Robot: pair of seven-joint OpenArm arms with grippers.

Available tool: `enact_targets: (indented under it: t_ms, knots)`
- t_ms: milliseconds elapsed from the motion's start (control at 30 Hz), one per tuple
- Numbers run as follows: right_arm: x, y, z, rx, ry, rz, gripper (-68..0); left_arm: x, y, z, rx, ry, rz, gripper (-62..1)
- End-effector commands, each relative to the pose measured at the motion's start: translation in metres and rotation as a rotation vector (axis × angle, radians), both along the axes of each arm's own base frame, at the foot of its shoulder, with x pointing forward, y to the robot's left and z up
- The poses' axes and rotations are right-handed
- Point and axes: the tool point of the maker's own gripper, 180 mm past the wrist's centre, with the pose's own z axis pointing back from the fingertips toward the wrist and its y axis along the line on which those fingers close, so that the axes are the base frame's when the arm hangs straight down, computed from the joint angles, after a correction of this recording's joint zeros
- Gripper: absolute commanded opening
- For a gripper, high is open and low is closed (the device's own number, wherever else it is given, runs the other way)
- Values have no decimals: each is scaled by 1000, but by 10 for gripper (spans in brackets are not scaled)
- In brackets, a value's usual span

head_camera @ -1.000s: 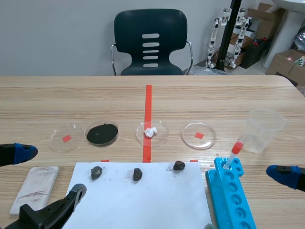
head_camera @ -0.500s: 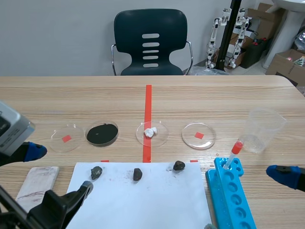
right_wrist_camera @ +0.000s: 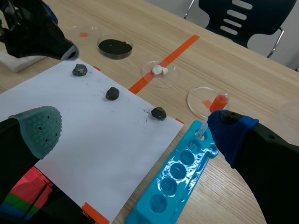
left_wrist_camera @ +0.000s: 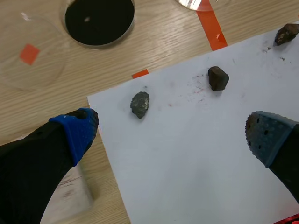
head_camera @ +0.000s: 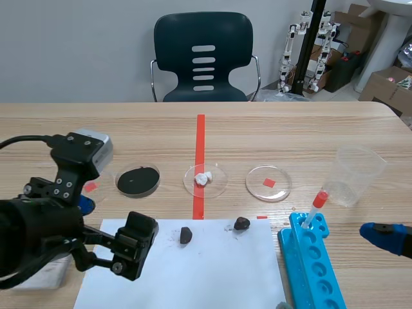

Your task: Pick up the left mineral with the left hand

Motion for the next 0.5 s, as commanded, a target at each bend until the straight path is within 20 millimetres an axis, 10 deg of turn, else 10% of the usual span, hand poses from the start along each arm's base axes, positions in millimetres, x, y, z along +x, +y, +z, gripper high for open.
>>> enact_targets:
  t_ms: [0, 467]
  knots:
    - [3, 0, 8, 13, -28, -3, 4, 9, -1, 0, -2, 4, 29, 14]
    - [3, 0, 8, 13, -28, -3, 4, 41, 7, -49, 74, 305, 193, 14]
